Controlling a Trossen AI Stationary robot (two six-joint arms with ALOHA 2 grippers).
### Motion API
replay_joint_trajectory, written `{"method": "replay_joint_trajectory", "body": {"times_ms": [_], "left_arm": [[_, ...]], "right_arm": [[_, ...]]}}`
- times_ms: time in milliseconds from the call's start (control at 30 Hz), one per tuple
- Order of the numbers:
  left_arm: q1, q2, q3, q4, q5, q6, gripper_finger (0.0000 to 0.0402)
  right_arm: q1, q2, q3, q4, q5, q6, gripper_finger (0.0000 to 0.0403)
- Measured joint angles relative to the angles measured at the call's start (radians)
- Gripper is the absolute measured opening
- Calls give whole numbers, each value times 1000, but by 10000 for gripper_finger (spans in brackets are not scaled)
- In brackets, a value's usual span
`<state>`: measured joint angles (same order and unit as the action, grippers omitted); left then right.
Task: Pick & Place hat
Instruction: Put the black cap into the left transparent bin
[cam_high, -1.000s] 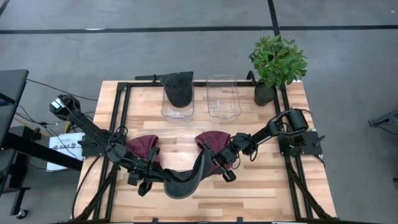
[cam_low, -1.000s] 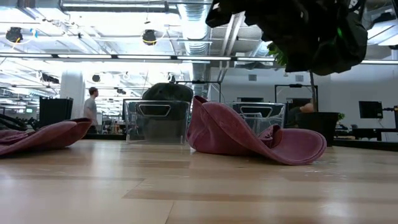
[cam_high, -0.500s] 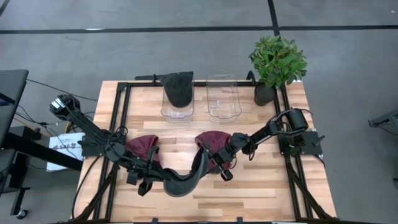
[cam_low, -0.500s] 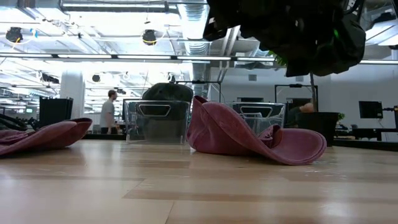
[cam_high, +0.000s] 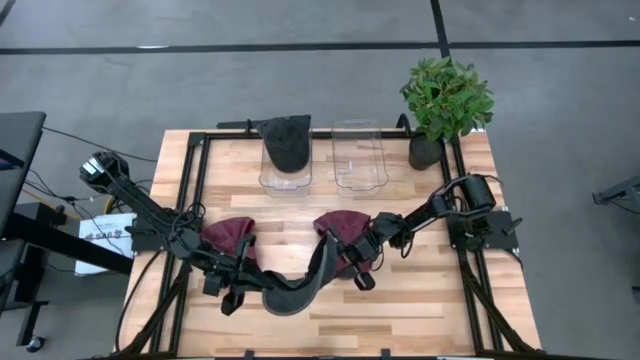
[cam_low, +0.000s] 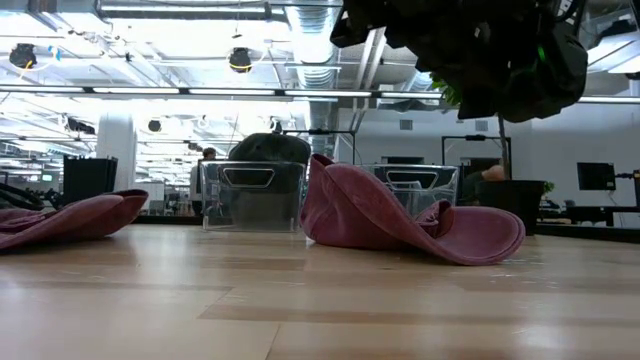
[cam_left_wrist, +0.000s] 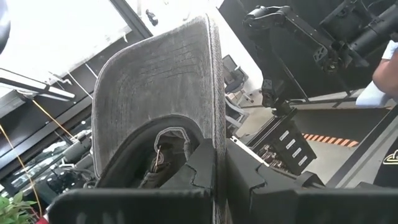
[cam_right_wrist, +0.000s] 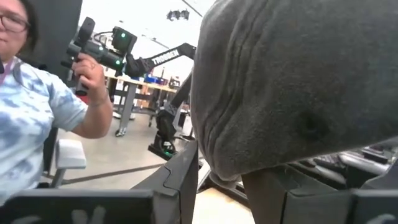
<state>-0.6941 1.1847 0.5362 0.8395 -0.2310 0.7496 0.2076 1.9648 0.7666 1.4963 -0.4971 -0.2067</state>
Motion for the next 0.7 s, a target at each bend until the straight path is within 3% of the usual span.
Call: {"method": "replay_joint_trajectory", "body": {"times_ms": [500,700], "left_arm": [[0,0,0,28,0,-49,14],[0,9,0,28,1,-52,14]], "right_arm": [[-20,0,1,-75,26,-9,109],[2,0,1,-13,25,-31,109]]}}
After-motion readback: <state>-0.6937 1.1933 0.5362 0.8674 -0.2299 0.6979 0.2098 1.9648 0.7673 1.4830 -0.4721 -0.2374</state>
